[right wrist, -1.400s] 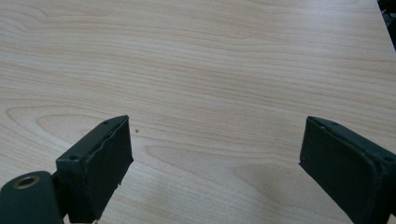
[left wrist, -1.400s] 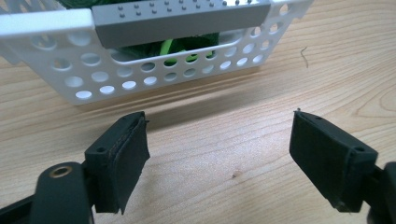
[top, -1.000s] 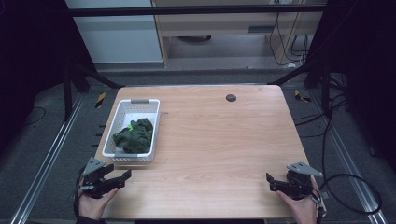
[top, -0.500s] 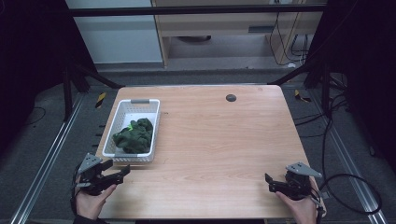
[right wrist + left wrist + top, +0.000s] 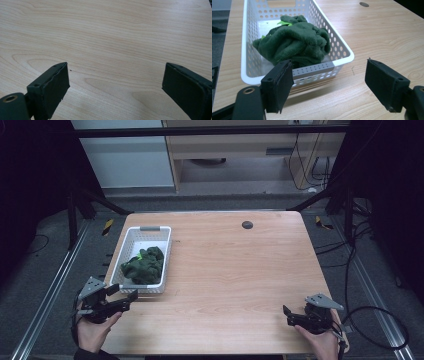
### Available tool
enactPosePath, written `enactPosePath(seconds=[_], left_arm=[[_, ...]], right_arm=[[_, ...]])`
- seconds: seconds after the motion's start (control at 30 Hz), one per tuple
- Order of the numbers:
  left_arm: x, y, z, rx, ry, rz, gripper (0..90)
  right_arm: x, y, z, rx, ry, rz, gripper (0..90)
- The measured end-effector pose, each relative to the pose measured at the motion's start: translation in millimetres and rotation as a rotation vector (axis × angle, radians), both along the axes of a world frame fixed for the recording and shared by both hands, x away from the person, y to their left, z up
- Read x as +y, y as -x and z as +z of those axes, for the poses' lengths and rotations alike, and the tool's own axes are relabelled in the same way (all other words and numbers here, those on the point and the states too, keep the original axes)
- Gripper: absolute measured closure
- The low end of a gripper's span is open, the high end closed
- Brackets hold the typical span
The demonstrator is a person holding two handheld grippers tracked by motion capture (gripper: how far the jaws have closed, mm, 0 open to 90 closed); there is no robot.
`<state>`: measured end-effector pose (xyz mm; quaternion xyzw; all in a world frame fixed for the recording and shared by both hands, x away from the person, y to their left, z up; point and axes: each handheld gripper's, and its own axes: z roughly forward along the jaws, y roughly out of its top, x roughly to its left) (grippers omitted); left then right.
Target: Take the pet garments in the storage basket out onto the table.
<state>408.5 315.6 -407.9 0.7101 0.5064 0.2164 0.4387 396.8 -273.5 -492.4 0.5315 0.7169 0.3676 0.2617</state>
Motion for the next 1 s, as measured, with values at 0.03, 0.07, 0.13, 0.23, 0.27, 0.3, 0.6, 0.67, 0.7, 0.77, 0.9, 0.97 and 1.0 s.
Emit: enactPosePath(seconds=[0.03, 0.07, 0.13, 0.23, 0.27, 0.3, 0.6, 0.67, 0.7, 0.77, 0.9, 0.97, 1.0], left_arm=[[0.0, 0.0, 0.0, 0.0, 0.0, 0.0, 21.9], [0.6, -0.8, 1.8, -0.001, -0.004, 0.0, 21.9], [1.4, -3.8, 7.1, -0.006, -0.003, -0.004, 22.0], [1.5, -5.6, 10.5, -0.011, 0.0, -0.008, 22.0], [1.4, -6.7, 12.0, -0.012, -0.001, -0.011, 21.9], [1.2, -7.8, 13.3, -0.012, -0.002, -0.01, 21.9], [0.2, -18.6, 19.8, -0.009, 0.0, -0.019, 21.9], [0.0, -20.5, 20.6, -0.006, -0.003, -0.019, 21.8], [-0.2, -21.5, 21.3, -0.005, -0.005, -0.02, 21.8], [-0.2, -23.5, 23.6, -0.007, -0.007, -0.021, 21.8], [-0.8, -29.5, 28.3, -0.005, -0.017, -0.023, 21.7], [-0.6, -32.7, 29.3, -0.007, -0.02, -0.024, 21.7], [-0.2, -34.8, 29.7, -0.005, -0.017, -0.025, 21.7]], right_arm=[[0.0, 0.0, 0.0, 0.0, 0.0, 0.0, 7.3], [0.1, 0.1, 0.1, 0.006, -0.001, -0.001, 7.3], [0.0, 0.1, 0.0, 0.006, 0.003, -0.001, 7.3], [-0.3, -0.3, -0.4, 0.004, 0.007, -0.001, 7.3], [-0.8, -0.8, -0.4, 0.003, 0.008, -0.001, 7.3], [-0.8, -0.8, -0.4, 0.003, 0.008, -0.001, 7.3], [-0.8, -0.5, 0.3, 0.004, 0.003, -0.004, 7.3], [-0.5, -0.7, 0.3, 0.002, 0.003, 0.0, 7.3], [-0.4, -0.8, 0.3, 0.003, 0.002, 0.001, 7.3], [-0.2, -1.0, 0.3, 0.003, 0.004, 0.001, 7.3], [-0.1, -1.3, 0.2, 0.003, 0.005, 0.003, 7.3], [0.2, -1.4, 0.0, 0.004, 0.007, 0.004, 7.3], [0.4, -1.4, 0.0, 0.005, 0.006, 0.005, 7.3]])
